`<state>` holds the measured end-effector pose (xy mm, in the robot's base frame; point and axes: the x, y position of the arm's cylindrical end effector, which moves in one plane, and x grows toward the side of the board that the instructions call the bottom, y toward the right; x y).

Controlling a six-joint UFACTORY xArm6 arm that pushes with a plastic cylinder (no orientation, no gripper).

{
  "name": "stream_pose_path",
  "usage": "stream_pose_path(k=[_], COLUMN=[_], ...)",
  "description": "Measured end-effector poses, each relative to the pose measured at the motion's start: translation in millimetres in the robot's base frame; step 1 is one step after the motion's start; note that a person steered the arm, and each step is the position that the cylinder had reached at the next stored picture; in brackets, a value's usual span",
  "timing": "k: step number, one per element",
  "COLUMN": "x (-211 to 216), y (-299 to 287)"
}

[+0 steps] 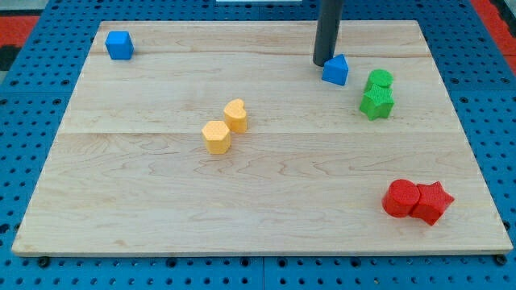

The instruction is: Move arm to the bottom of blue cube

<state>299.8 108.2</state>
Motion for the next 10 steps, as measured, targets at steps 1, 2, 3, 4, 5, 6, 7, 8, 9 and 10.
stream_pose_path(k=[1, 2, 3, 4, 5, 6, 7, 8, 9, 10], x=[16.0, 32.8, 32.9, 38.2, 37.3, 41.7, 43.1, 41.2, 38.2, 38.2], y=[2.5, 9.2, 24.5, 12.1, -78.4, -212.2, -325.9, -348.3, -346.7, -354.7])
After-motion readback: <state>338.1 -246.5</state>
